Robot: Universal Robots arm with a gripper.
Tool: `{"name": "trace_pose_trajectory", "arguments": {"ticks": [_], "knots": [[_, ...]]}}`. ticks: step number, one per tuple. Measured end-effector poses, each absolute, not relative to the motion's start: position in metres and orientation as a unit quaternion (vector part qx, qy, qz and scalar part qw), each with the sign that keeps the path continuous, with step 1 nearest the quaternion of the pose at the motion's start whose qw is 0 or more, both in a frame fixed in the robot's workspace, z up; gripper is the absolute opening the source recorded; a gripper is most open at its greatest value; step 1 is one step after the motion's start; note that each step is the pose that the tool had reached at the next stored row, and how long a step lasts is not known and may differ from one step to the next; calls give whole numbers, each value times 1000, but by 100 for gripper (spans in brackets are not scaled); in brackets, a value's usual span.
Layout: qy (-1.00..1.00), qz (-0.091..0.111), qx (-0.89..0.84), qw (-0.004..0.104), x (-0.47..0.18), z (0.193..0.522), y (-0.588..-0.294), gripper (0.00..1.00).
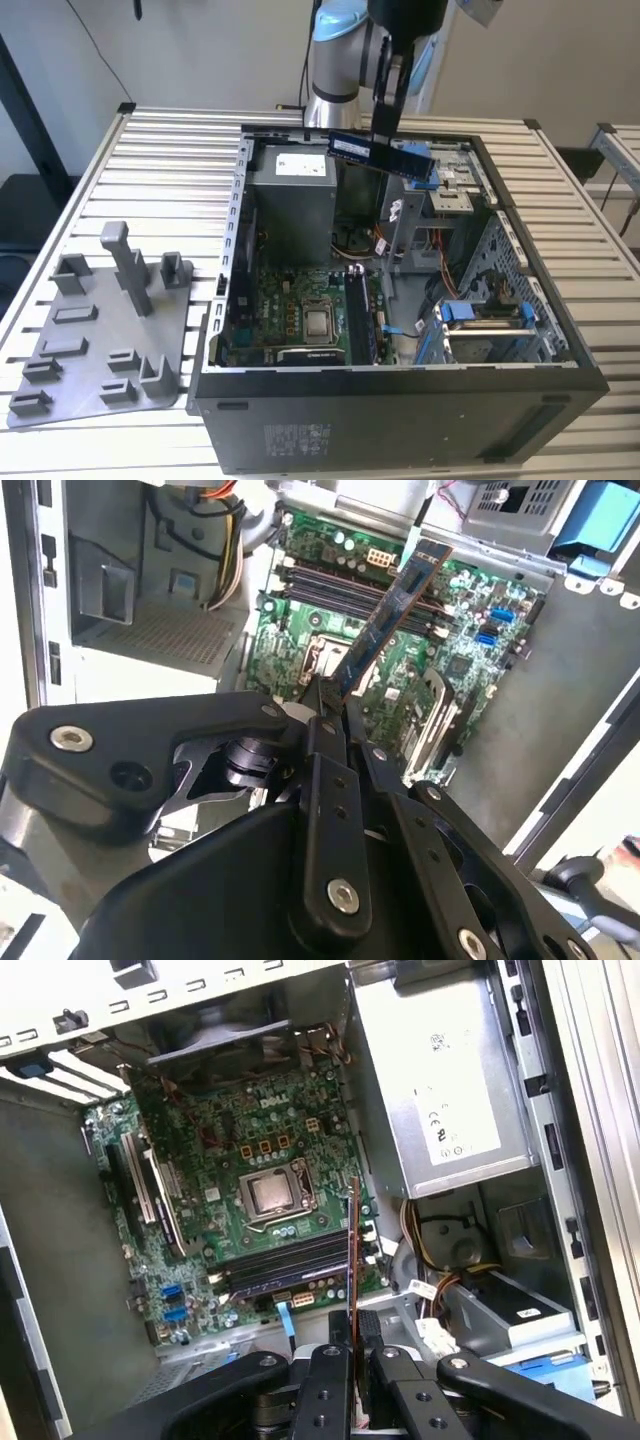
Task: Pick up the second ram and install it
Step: 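Insert the second ram into the second slot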
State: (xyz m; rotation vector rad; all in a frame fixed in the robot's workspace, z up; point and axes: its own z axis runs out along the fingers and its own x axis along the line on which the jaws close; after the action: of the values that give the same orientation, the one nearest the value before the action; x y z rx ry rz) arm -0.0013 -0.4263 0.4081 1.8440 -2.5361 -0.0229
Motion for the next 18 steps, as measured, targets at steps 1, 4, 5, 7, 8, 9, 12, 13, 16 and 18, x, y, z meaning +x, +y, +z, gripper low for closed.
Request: {"name": "trace_pose_trajectory", "arguments": {"ticks": [1, 4, 5, 7, 8, 9, 12, 13, 16, 18], "knots": [[-810, -7, 586, 3, -1, 408, -426, 14], [-813, -7, 583, 3, -1, 408, -426, 14], [-813, -7, 582, 3, -1, 408, -427, 14], [-814, -7, 581, 3, -1, 408, -429, 14], [-814, -7, 580, 3, -1, 408, -431, 14], [-815, -7, 579, 3, -1, 408, -432, 14], [-822, -7, 570, 3, -1, 407, -434, 14], [-824, -8, 566, 3, -1, 407, -435, 14], [-835, -7, 550, 3, -1, 407, -435, 14], [-843, -7, 538, 3, -1, 407, -435, 14]]}}
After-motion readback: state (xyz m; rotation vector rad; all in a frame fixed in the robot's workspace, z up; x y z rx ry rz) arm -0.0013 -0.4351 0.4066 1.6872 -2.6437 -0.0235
